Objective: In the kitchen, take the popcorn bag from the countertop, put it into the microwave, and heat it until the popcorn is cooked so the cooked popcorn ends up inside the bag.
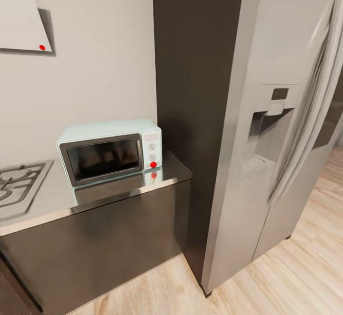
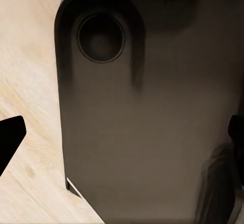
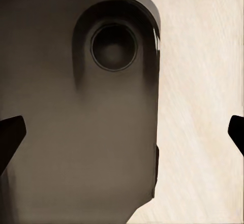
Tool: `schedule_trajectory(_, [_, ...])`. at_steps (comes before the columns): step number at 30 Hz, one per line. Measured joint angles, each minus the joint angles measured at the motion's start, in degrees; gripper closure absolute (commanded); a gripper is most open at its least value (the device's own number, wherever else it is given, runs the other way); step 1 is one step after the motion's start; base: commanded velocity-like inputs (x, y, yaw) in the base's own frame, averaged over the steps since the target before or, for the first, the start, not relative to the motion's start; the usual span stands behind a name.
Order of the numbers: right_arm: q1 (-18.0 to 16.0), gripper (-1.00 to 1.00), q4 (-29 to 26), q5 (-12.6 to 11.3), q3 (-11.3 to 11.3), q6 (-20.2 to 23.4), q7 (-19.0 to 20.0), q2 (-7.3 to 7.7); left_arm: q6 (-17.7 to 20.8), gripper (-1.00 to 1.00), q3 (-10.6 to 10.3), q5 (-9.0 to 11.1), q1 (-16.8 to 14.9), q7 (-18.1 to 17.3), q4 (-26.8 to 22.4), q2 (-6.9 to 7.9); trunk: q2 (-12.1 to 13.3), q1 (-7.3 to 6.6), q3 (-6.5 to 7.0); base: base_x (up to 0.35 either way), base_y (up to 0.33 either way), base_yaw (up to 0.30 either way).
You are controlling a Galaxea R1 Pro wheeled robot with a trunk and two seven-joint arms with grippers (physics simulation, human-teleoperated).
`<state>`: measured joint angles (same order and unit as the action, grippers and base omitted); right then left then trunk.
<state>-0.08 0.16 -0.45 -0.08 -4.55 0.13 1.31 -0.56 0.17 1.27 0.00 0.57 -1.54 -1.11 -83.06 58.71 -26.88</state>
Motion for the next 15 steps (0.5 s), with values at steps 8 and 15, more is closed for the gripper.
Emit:
schedule_trajectory(8, [0.00, -1.00, 0.00, 0.05, 0.00, -0.01, 0.03, 0.01, 0.00, -1.00, 0.01, 0.66, 0.00, -0.01, 0.00, 0.05, 0.00, 0.01, 0.00, 0.010, -0.009, 0.273])
schedule_trajectory(15, [0.00, -1.00, 0.00, 0.05, 0.00, -0.01, -0.04, -0.07, 0.00, -1.00, 0.01, 0.70, 0.00, -0.01, 0.00, 0.02, 0.00, 0.02, 0.00, 0.000, 0.000, 0.275])
